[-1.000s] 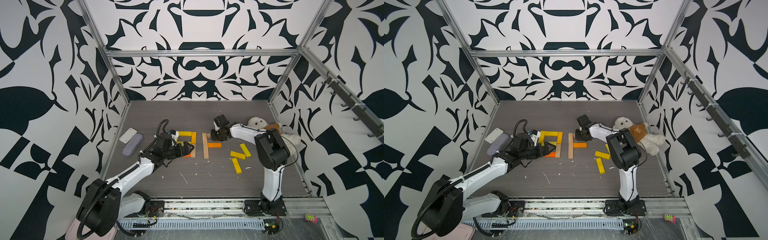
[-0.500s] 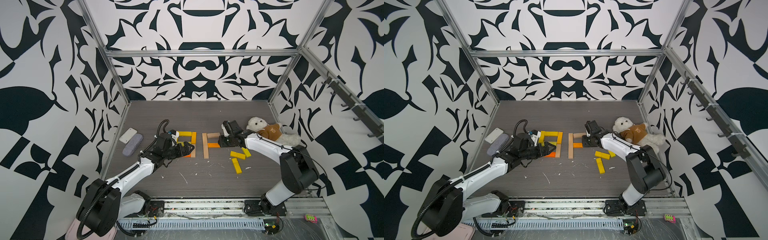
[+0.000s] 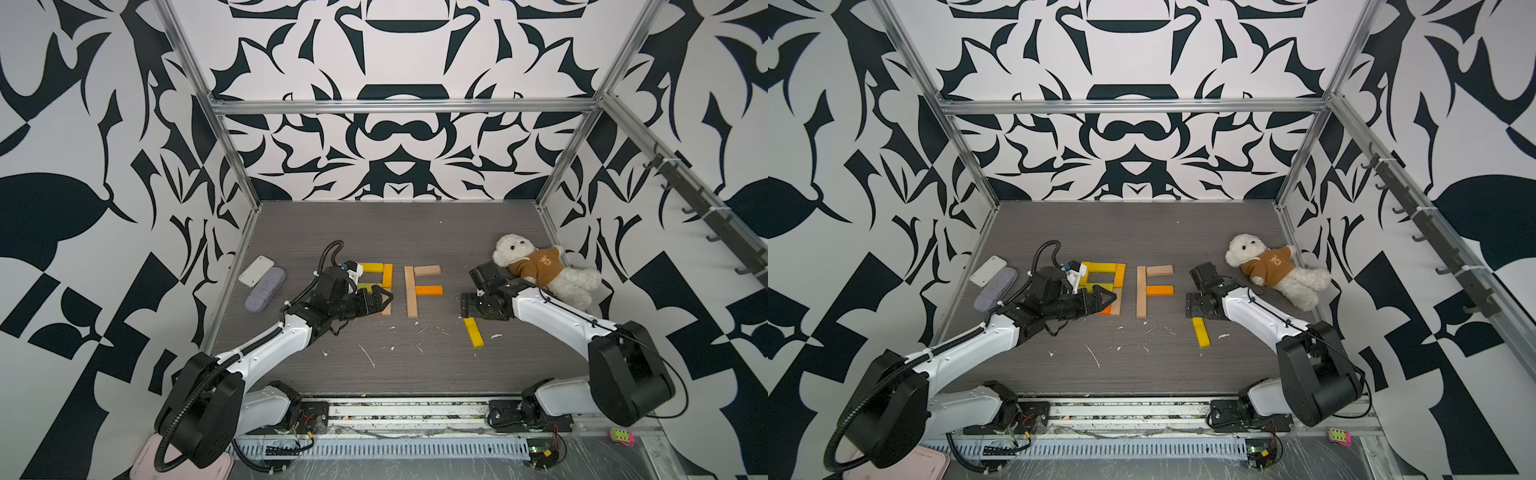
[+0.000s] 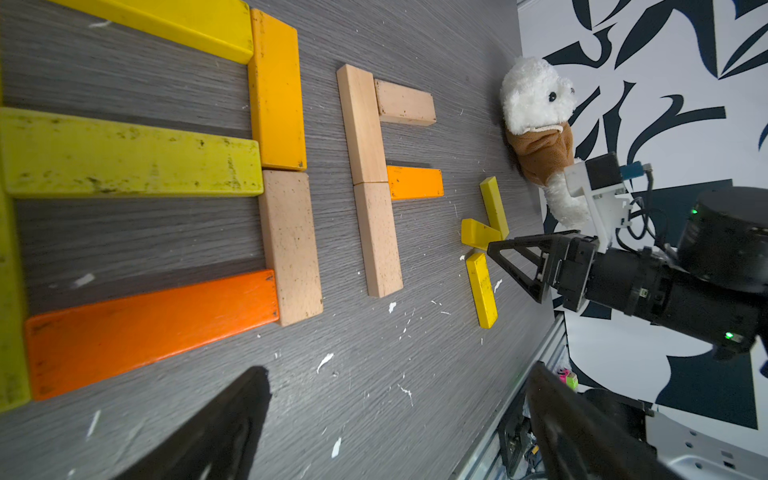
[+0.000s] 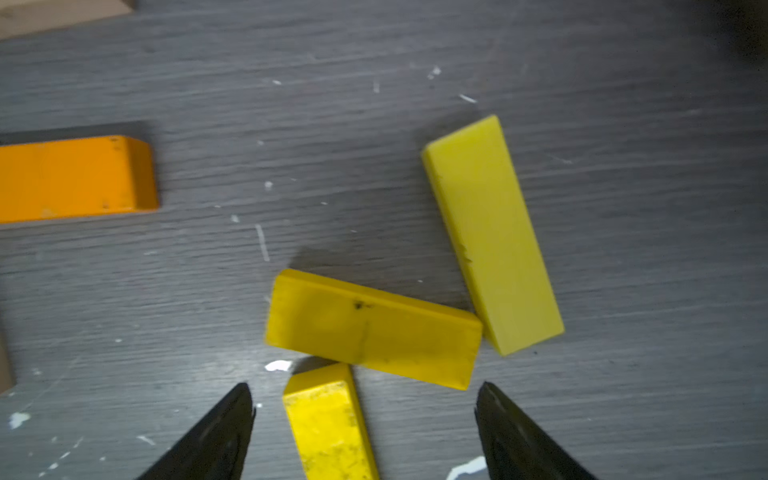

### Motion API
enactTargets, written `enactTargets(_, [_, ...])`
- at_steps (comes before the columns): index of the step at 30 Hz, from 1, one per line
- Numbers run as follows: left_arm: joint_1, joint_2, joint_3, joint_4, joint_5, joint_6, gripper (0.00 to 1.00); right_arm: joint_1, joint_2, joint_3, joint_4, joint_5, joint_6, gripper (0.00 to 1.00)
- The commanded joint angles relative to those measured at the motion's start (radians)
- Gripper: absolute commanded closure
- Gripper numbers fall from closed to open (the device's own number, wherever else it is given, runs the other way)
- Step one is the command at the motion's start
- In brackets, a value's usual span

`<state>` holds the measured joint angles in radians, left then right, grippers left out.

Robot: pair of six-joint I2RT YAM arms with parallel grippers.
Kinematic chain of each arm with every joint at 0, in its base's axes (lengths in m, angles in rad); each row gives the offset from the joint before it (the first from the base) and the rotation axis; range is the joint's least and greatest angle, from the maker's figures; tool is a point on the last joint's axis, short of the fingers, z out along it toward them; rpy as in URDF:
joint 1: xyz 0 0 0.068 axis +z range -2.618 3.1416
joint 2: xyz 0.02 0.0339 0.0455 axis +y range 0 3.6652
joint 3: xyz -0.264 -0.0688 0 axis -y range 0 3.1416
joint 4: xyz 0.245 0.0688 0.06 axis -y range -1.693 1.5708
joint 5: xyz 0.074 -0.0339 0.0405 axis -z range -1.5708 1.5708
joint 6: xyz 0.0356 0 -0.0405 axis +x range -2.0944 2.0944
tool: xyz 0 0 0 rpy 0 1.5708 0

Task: Assemble the number 8 with building blocks
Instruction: Adjust the building block at the center of the board, then pick up the building block from the center of the board.

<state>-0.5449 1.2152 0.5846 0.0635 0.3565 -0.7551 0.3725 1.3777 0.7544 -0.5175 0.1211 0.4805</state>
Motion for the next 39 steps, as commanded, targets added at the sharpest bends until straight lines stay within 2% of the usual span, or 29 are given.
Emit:
enactTargets(1, [-0.004, 0.006, 0.021, 0.013, -0.001, -0.001, 0.01, -0.043, -0.034, -0.038, 0.031, -0.062, 0.022, 0.10])
enactTargets(4, [-0.004, 0.013, 0.022, 0.015, 0.001, -0.001, 0.01, -0.065, -0.023, -0.053, 0.072, -0.133, -0.001, 0.07])
enactTargets(10, [-0.006, 0.015, 0.029, 0.015, 0.001, 0.000, 0.01, -0.083, 0.008, -0.065, 0.127, -0.194, -0.011, 0.07])
enactTargets(15, [-0.006, 0.019, 0.030, 0.012, -0.001, 0.002, 0.01, -0.083, 0.031, -0.049, 0.139, -0.220, -0.063, 0.12])
enactTargets(23, [-0.006, 0.030, 0.034, 0.015, 0.001, 0.000, 0.01, -0.066, 0.046, -0.013, 0.097, -0.220, -0.110, 0.32])
enactTargets(27, [-0.008, 0.039, 0.036, 0.021, 0.002, -0.001, 0.01, -0.002, 0.082, 0.031, 0.040, -0.096, -0.093, 0.49])
enactTargets(28, [-0.010, 0.041, 0.035, 0.022, 0.004, -0.001, 0.01, 0.012, 0.093, 0.042, 0.024, -0.062, -0.085, 0.49])
enactTargets(31, [-0.012, 0.037, 0.031, 0.024, 0.001, -0.004, 0.01, 0.040, 0.114, 0.060, -0.005, 0.027, -0.058, 0.44])
enactTargets(33, [-0.012, 0.031, 0.025, 0.024, -0.002, -0.004, 0.01, 0.045, 0.117, 0.061, -0.006, 0.051, -0.045, 0.36])
enactTargets(35, [-0.011, 0.025, 0.019, 0.024, -0.005, -0.004, 0.01, 0.045, 0.118, 0.064, -0.002, 0.056, -0.048, 0.25])
enactTargets(39, [-0.012, 0.024, 0.010, 0.024, -0.007, -0.005, 0.01, 0.045, 0.139, 0.092, 0.003, 0.044, -0.076, 0.16])
